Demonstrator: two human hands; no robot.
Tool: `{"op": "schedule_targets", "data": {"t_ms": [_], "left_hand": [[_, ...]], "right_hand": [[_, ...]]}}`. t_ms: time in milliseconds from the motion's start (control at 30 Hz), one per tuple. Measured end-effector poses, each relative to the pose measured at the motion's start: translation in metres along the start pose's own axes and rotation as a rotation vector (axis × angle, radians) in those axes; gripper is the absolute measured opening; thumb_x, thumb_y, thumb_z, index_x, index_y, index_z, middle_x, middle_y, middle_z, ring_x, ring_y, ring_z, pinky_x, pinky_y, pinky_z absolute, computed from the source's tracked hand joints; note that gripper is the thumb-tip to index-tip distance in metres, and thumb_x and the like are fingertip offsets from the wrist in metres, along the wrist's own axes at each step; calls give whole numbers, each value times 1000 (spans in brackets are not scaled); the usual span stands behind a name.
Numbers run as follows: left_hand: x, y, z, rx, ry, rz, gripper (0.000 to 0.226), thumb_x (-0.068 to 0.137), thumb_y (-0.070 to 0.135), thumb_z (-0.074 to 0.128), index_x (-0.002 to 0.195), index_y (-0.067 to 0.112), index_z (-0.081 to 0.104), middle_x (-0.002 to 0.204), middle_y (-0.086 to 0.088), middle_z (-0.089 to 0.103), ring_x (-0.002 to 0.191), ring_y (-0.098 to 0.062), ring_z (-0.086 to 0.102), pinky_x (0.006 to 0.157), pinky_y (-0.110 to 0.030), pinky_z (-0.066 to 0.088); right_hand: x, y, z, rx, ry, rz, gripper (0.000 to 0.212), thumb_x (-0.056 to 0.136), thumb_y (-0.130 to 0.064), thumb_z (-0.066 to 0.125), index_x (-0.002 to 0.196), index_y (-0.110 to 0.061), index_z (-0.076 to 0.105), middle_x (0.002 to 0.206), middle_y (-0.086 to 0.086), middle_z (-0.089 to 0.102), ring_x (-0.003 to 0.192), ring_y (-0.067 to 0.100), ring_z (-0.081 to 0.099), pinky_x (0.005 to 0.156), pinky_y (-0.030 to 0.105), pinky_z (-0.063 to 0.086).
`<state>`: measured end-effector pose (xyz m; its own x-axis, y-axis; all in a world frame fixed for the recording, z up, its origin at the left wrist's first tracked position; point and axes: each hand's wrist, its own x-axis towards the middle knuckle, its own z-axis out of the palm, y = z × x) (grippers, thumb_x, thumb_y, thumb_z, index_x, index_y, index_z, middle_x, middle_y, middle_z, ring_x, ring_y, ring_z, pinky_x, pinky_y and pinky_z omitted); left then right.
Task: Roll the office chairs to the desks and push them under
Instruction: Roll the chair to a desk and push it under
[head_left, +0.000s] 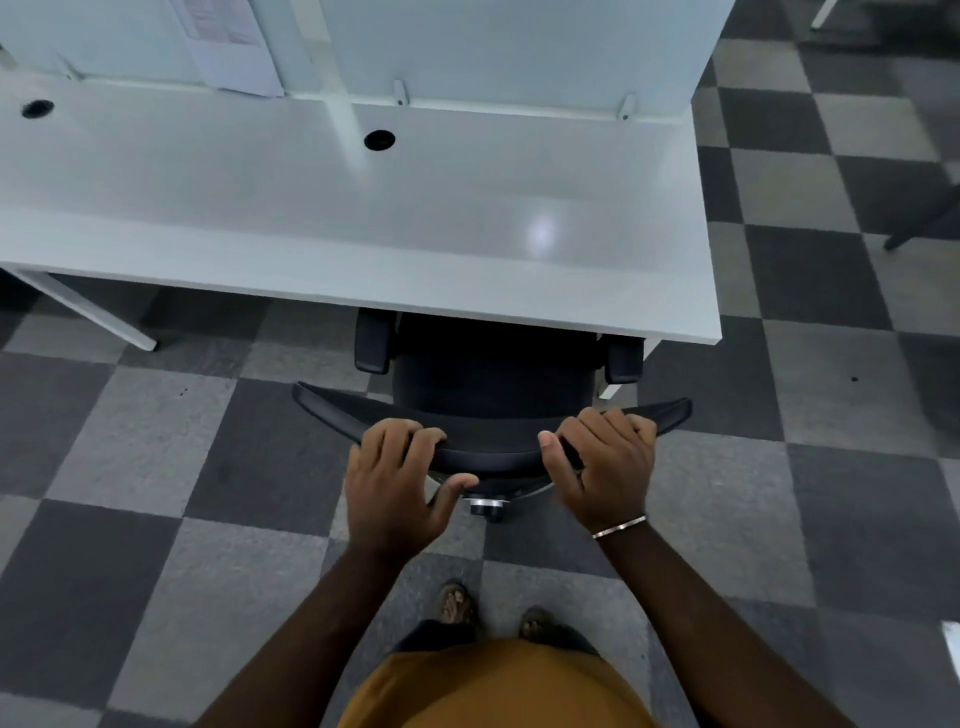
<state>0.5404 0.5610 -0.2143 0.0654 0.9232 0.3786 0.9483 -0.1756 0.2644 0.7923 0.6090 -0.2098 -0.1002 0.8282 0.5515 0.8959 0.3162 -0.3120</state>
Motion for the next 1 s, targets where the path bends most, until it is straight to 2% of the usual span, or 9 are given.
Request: {"op": "schedule_targets", "data": {"t_ms": [167, 333, 533, 667, 800, 1000], "left_hand": [[9, 1, 4, -7, 22, 15, 62, 94, 72, 55, 107, 13, 70, 109, -6, 61, 107, -29, 57, 79, -39, 43], [25, 1, 13, 3, 35, 14, 62, 93, 73, 56, 106, 14, 70, 109, -6, 62, 107, -29, 58, 75, -42, 44], [58, 7, 30, 45, 29, -41, 58, 92, 69, 61, 107, 14, 68, 110, -6, 60, 108, -30, 55, 76, -43, 42], [83, -39, 26, 18, -8, 30, 59, 94, 67, 55, 107, 11, 67, 109, -9, 56, 106, -34, 53, 81, -47, 43], [92, -82, 17, 23, -54, 114, 67, 96, 71, 46, 108, 9, 67, 108, -10, 57, 104, -32, 54, 88, -44, 43], [79, -65, 23, 4, -42, 35, 65, 94, 68, 52, 111, 8, 67, 112, -10, 57, 109, -32, 53, 88, -44, 44]], "right_hand": [[7, 4, 6, -20, 44, 13, 37, 99, -38, 53, 66, -21, 55, 67, -6, 49, 66, 21, 47, 74, 38, 28], [24, 16, 14, -27, 73, -1, 36, 98, -35, 51, 65, -20, 54, 67, -4, 47, 65, 22, 45, 74, 39, 30], [69, 37, 30, 7, 28, 1, 32, 96, -32, 49, 67, -20, 53, 69, -3, 47, 66, 25, 45, 73, 42, 34], [76, 13, 43, -6, -18, 15, 32, 100, -33, 50, 70, -22, 52, 72, -2, 46, 70, 25, 45, 73, 41, 33], [68, -17, 53, 30, -82, 14, 33, 102, -33, 51, 71, -21, 51, 74, -2, 44, 72, 24, 43, 74, 41, 32], [65, -9, 43, 60, -110, 31, 36, 104, -31, 50, 70, -20, 49, 73, -5, 41, 72, 21, 41, 74, 39, 29]]}}
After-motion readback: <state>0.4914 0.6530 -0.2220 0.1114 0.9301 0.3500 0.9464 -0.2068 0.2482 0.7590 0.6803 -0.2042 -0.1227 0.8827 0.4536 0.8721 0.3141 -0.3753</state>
